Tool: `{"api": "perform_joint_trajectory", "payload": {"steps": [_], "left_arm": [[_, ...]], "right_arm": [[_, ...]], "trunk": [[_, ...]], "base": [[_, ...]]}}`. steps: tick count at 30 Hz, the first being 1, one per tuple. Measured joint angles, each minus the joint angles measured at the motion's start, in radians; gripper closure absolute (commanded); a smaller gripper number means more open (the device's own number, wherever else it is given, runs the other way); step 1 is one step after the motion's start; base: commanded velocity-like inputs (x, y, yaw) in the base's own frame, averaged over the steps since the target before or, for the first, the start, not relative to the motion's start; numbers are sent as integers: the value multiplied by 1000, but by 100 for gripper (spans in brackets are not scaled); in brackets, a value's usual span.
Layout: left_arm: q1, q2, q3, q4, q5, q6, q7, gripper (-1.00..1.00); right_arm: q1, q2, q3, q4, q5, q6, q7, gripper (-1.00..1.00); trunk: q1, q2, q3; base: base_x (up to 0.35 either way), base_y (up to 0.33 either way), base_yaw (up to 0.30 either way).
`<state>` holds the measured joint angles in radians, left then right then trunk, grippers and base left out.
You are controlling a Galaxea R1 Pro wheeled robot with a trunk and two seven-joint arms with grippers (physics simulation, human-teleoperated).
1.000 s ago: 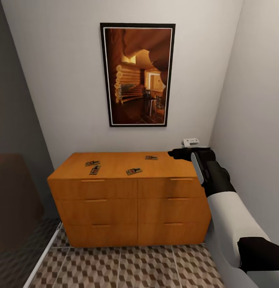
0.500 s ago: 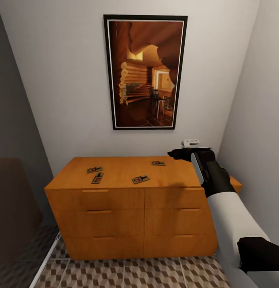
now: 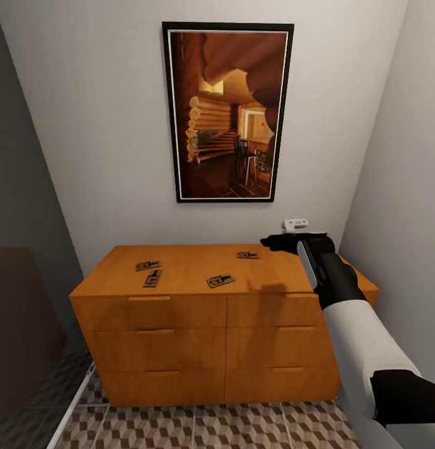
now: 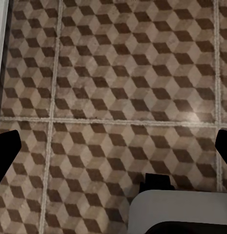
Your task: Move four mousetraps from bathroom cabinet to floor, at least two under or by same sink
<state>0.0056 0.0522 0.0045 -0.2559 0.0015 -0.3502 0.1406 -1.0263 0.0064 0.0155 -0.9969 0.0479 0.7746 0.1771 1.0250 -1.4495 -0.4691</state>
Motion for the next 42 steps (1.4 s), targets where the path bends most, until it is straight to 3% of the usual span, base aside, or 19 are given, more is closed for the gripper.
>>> {"api": "perform_joint_trajectory", "payload": {"steps": [2,5,11,20,23,33,34,39,42], "left_arm": [[0,1,0,0,0,0,0,-100],[0,1,0,0,0,0,0,-100],[0,0,0,0,0,0,0,-100],[0,0,0,11,0,0,0,-100],[0,0,1,14,0,0,0,-100],[0,-1,0,21,-3,0,0,-100],[0,-1,0,22,-3,0,0,-100],[0,-3,-1,26,-4,0,0,-100],[0,-3,-1,26,-4,0,0,-100]], "right_arm": [[1,-2,0,0,2,-3,20,-100],[5,-18,3,1,32,-11,106,-100],[6,-65,10,1,119,-51,239,-100],[7,-111,12,1,269,-129,420,-100],[7,-140,12,2,311,-191,523,-100],[7,-201,11,1,328,-254,761,-100],[7,-207,9,1,330,-269,821,-100],[7,-212,-1,3,331,-320,1008,-100],[7,-213,-18,4,329,-326,1054,-100]], "trunk": [[0,0,0],[0,0,0],[0,0,0],[0,0,0],[0,0,0],[0,0,0],[0,0,0],[0,0,0],[0,0,0]], "base": [[1,0,0],[0,0,0],[0,0,0],[0,0,0],[0,0,0],[0,0,0],[0,0,0],[0,0,0],[0,0,0]]}}
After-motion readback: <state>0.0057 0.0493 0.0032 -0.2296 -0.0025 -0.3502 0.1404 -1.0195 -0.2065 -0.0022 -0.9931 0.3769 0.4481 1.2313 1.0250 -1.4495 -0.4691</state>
